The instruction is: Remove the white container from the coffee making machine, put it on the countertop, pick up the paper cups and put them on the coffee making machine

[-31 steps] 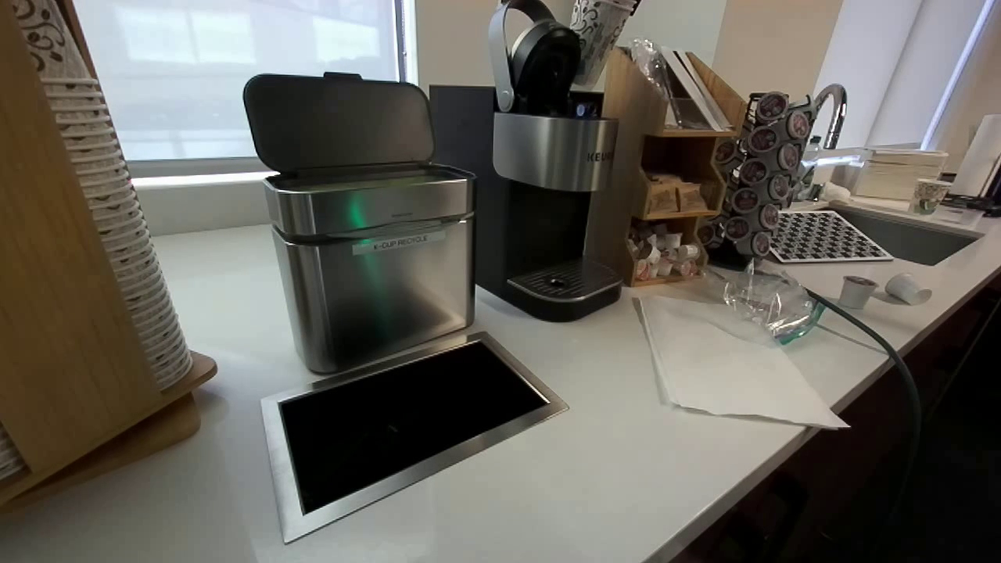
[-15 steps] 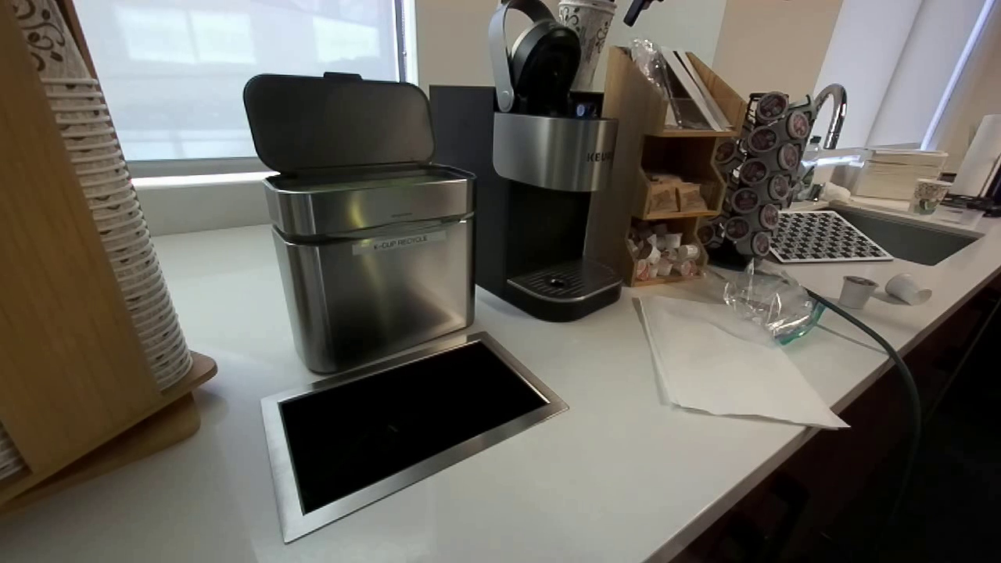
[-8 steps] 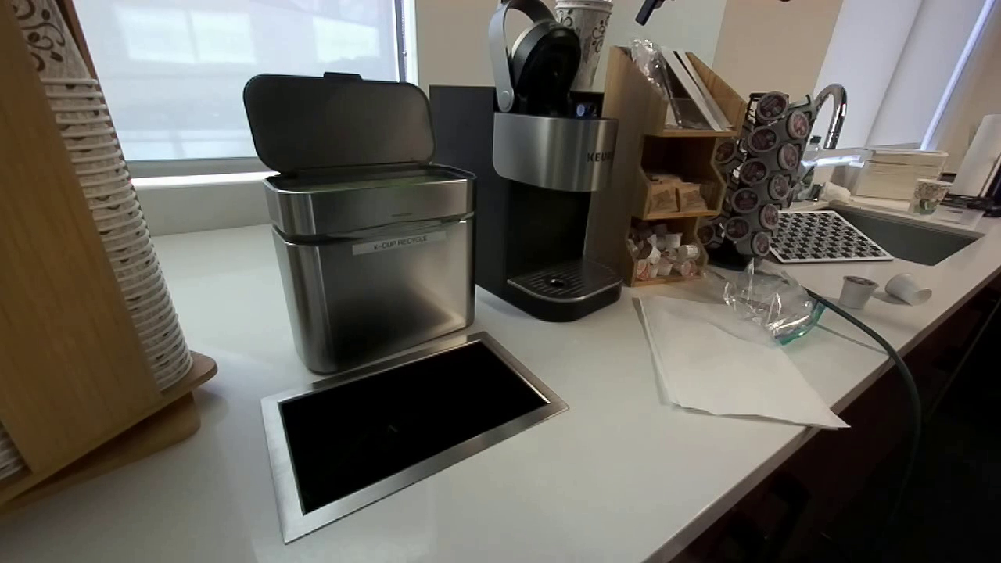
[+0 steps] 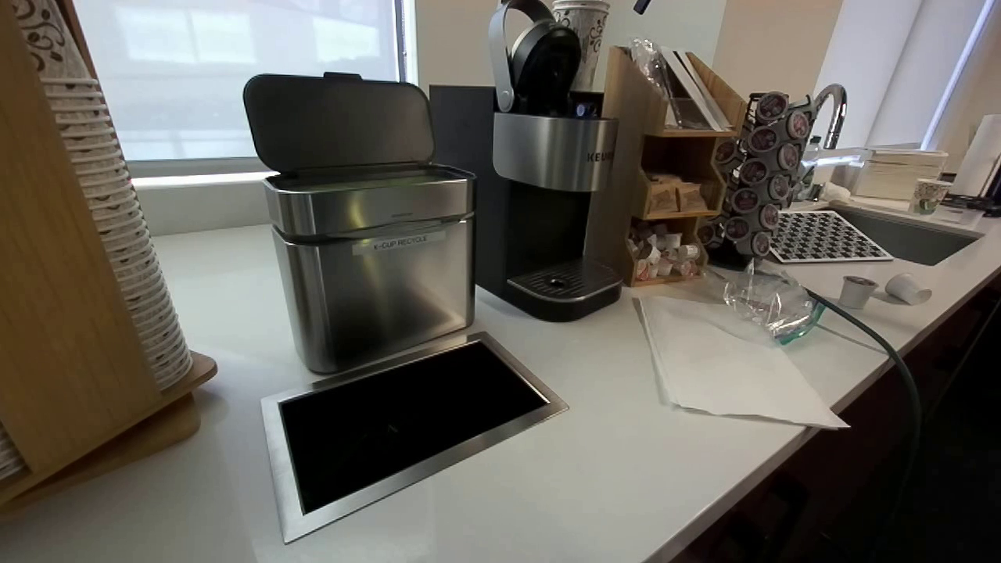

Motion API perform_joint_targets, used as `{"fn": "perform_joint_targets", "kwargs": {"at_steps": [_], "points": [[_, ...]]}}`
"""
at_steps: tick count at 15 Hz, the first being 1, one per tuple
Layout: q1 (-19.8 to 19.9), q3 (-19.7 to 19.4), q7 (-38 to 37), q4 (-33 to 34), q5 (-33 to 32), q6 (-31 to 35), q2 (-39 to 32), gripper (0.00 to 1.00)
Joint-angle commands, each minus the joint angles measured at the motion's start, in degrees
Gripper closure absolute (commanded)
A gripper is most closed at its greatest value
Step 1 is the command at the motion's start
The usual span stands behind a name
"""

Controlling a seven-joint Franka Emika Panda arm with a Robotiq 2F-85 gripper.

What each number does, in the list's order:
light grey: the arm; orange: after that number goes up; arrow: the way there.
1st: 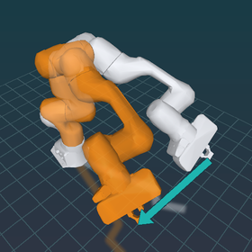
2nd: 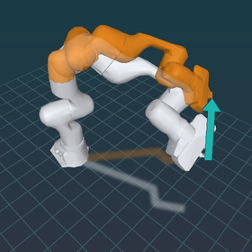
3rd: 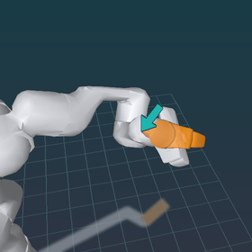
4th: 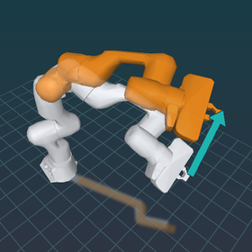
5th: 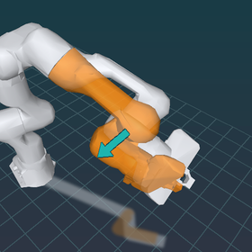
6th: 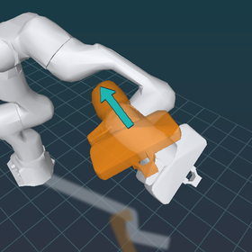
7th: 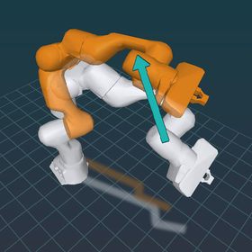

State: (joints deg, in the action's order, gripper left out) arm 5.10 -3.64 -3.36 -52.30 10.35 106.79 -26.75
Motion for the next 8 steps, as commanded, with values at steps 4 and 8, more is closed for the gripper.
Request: {"fn": "perform_joint_targets", "kwargs": {"at_steps": [4,8], "points": [[-0.1,0.2,0.0,1.2,-0.1,0.0,0.2,0.0],[-0.4,0.2,-0.1,-0.7,-0.3,-0.9,2.6,0.0]]}}
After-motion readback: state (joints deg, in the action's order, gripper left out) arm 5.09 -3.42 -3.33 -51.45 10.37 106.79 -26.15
